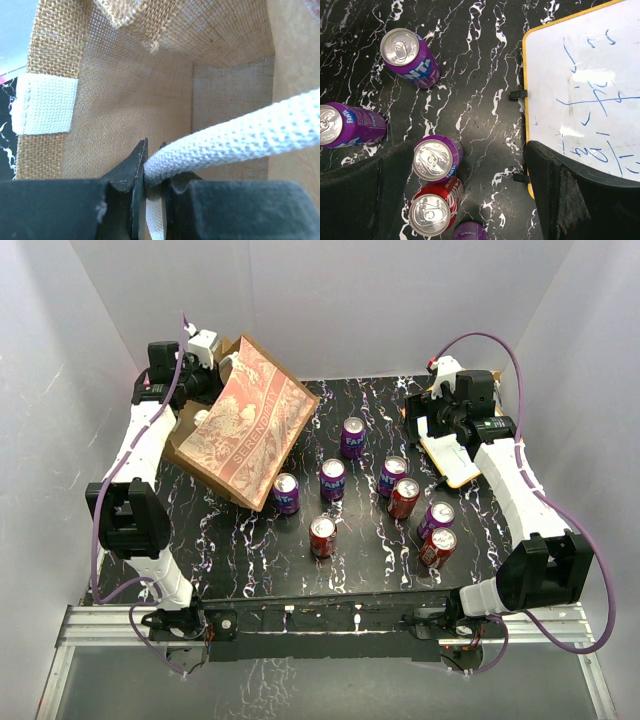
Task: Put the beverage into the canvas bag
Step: Adjust the canvas bag at the center of the board.
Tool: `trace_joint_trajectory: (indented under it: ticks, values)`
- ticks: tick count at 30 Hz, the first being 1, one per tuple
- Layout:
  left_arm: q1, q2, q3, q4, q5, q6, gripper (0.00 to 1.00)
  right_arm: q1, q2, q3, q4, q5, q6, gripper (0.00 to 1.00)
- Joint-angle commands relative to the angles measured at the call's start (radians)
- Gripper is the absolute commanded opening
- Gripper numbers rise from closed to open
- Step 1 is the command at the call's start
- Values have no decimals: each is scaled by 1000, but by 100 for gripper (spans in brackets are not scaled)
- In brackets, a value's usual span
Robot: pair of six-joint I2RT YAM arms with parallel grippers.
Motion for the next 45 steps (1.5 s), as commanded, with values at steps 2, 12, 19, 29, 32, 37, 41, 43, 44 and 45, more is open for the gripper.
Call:
trace_joint_trajectory:
  ticks: [2, 12, 19, 29, 32, 37, 41, 43, 44, 45]
  values:
    - [-19, -32, 80, -93, -67, 86, 0, -2, -22, 31, 68, -58, 7, 98]
    - [-81, -29, 221, -319, -74, 206, 0, 147, 155, 168, 194, -249, 24, 95]
    - [-83, -9, 303, -444, -118, 249, 0, 333, 346, 256, 405, -337, 105, 93]
    - [-83, 68, 537, -703, -58, 260, 0, 466, 628, 446, 556, -410, 268, 89]
    - [-83, 103, 634, -783, -22, 250, 0, 467, 712, 510, 568, -407, 316, 87]
    - [-85, 117, 671, -829, 53, 214, 2, 473, 803, 588, 584, -387, 384, 84]
    - [-84, 123, 675, -869, 100, 209, 7, 475, 831, 597, 590, -356, 394, 82]
    - [-85, 128, 677, -889, 129, 214, 10, 474, 837, 598, 589, -351, 394, 81]
    - [-85, 130, 679, -897, 145, 215, 12, 474, 839, 597, 590, -350, 396, 81]
    - [-84, 133, 683, -907, 161, 215, 14, 475, 842, 600, 590, -348, 400, 81]
